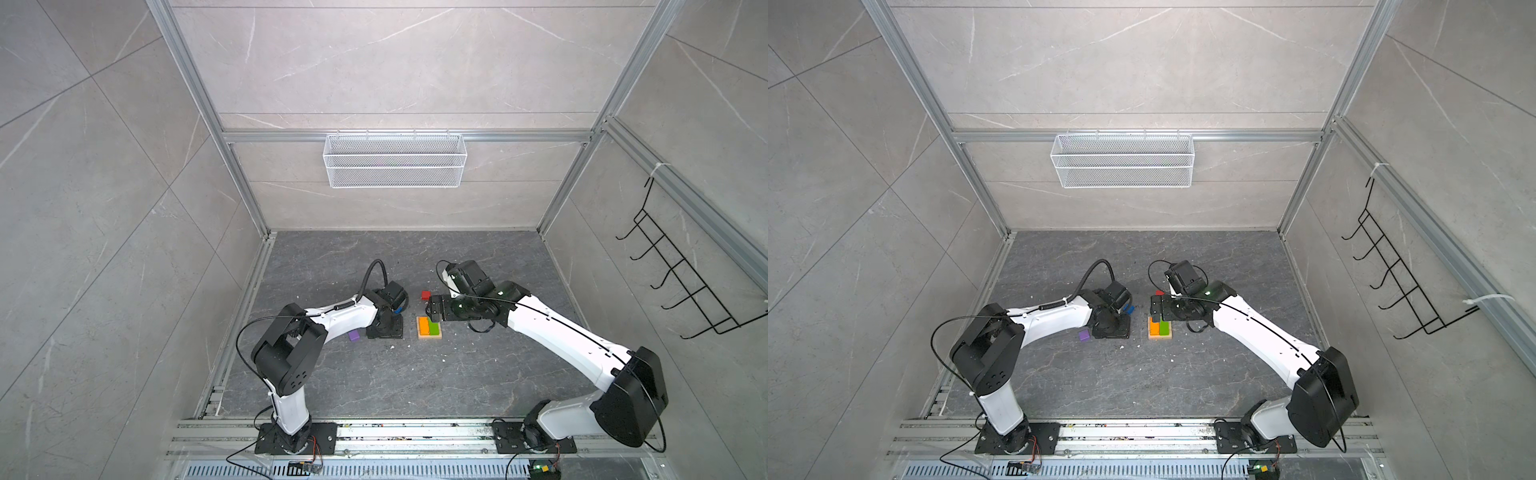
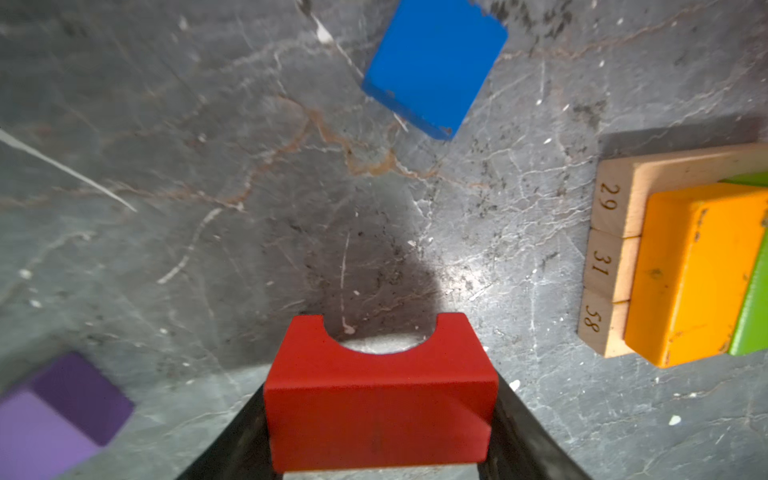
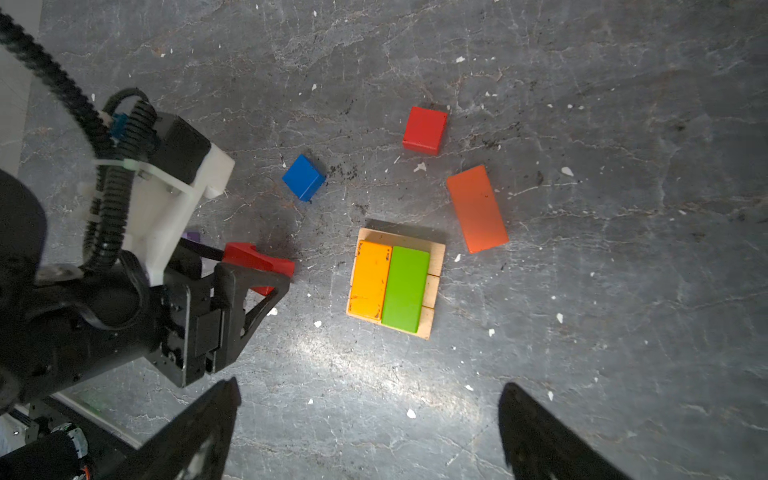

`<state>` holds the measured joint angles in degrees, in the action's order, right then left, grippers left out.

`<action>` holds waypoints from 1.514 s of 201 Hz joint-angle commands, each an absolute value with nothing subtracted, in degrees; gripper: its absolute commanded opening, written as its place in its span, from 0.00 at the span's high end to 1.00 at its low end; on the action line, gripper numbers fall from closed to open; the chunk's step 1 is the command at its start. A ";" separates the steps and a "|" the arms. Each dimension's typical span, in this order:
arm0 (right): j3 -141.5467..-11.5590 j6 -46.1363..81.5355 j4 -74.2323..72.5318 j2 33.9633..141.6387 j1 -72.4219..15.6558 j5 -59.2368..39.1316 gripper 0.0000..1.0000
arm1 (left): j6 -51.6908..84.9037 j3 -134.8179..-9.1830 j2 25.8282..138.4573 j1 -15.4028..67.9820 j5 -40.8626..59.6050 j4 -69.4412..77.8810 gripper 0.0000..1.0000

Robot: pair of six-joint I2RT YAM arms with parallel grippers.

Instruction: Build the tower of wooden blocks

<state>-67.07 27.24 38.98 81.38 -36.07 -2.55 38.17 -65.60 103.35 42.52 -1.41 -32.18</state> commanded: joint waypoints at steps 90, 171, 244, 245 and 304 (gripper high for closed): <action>-65.50 29.99 41.08 79.18 -35.95 -0.80 0.01 | 39.61 -68.74 101.62 42.28 -0.44 -35.61 0.05; -66.36 41.01 37.45 83.01 -45.17 5.63 0.08 | 31.60 -68.36 88.79 32.77 6.62 -40.87 0.05; -71.37 47.75 30.79 95.30 -53.17 8.60 0.16 | 25.68 -69.10 78.53 19.29 13.17 -47.07 0.04; -71.41 47.87 30.69 95.46 -53.26 8.56 0.16 | 25.58 -69.18 78.47 19.18 13.22 -47.22 0.04; -78.26 50.36 29.79 106.20 -55.33 7.66 0.18 | 19.75 -69.24 74.09 12.48 17.77 -49.33 0.04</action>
